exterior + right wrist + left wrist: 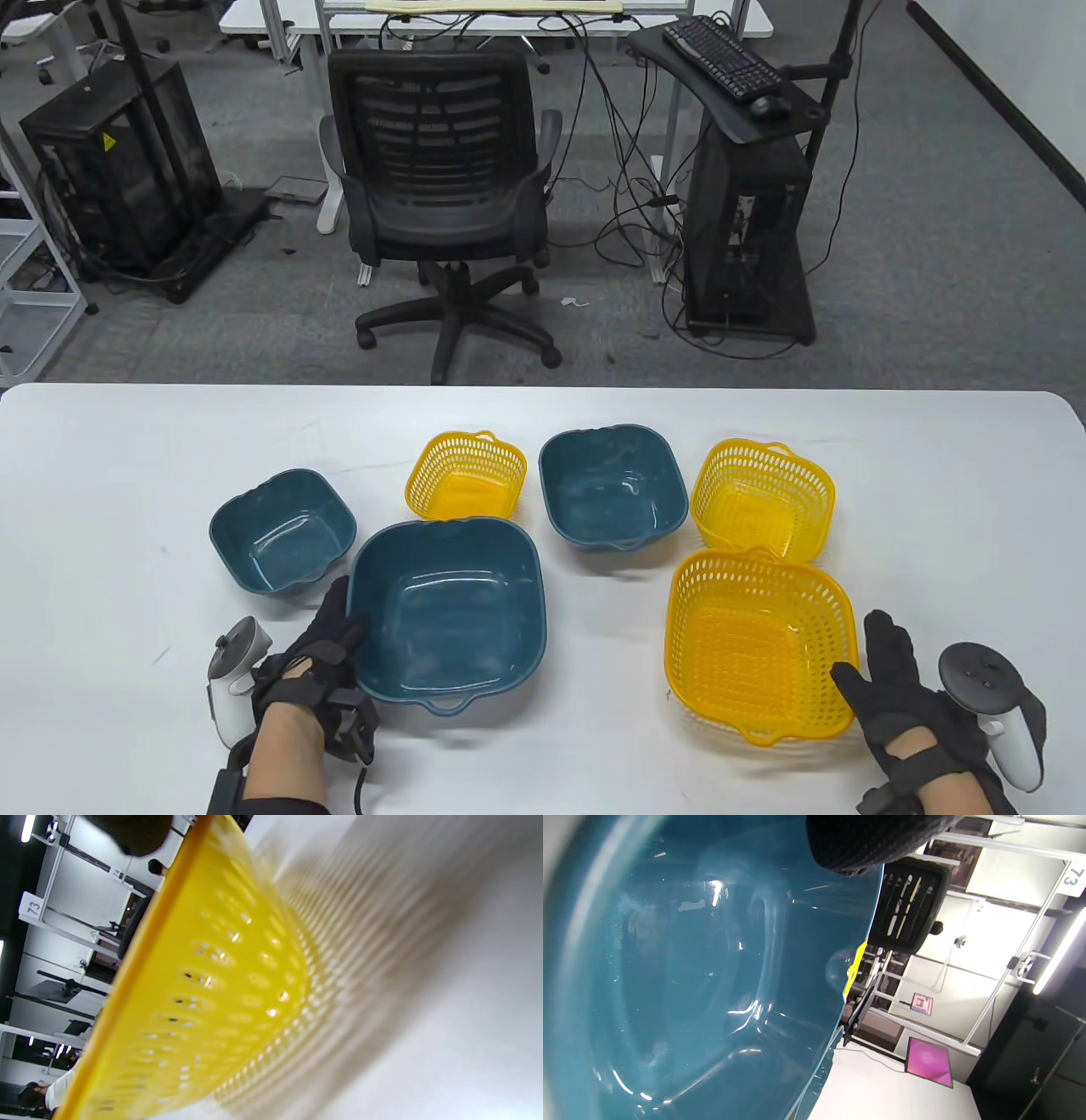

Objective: Nest basins with drain baskets

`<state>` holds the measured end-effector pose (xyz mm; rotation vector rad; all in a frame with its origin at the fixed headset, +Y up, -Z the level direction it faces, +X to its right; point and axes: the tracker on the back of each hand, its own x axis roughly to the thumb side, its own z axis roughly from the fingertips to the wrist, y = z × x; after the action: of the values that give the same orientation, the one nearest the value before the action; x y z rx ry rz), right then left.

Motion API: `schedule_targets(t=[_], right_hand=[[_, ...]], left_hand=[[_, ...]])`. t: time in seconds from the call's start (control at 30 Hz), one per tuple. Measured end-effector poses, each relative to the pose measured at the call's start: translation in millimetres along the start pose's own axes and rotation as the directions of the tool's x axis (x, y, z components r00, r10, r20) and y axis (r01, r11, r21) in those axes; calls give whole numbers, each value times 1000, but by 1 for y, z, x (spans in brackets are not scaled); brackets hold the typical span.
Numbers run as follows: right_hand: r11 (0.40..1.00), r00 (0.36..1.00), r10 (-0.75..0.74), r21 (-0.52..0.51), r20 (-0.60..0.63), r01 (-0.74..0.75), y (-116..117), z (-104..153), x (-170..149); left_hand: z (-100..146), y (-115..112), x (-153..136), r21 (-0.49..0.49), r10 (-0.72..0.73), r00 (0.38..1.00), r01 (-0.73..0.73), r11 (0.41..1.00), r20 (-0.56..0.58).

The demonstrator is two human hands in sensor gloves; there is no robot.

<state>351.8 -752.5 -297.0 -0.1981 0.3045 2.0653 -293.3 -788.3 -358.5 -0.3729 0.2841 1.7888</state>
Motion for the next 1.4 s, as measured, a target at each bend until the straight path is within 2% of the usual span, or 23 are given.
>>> schedule_targets(t=[0.1, 0.23, 0.37, 0.5, 0.67, 0.8, 1.03, 1.17, 1.4], right_hand=[[1000, 1000, -3, -5, -1, 3, -1, 0, 0], [1000, 1000, -10, -12, -5, 10, -3, 1, -1], [1000, 1000, -14, -13, -7, 14, -3, 1, -1], [1000, 1000, -13, -11, -8, 13, -4, 1, -2], [1000, 1000, -15, -5, -14, 15, -3, 1, -2], [1000, 1000, -13, -2, -19, 13, -2, 0, -3], [999, 999, 10, -33, -47, -11, -3, -4, -5], [998, 998, 8, -57, -54, -11, -3, -6, -4], [993, 999, -40, -112, -21, 37, -2, -8, 1]], left_hand=[[3, -2, 0, 67, 18, 1000, -18, 998, 7], [13, -12, 11, 72, -5, 998, 1, 997, 55], [30, -43, 17, 13, -6, 996, 4, 1000, 85], [33, -73, 11, -49, -10, 997, 14, 999, 76], [34, -99, -12, -26, -29, 999, 30, 999, 22], [34, -104, -24, 17, -2, 1000, 2, 1000, -4], [26, -108, -36, -35, -38, 997, 35, 999, -74], [28, -108, -36, -16, -34, 996, 33, 999, -78], [27, -110, -37, -41, -32, 995, 28, 999, -93]])
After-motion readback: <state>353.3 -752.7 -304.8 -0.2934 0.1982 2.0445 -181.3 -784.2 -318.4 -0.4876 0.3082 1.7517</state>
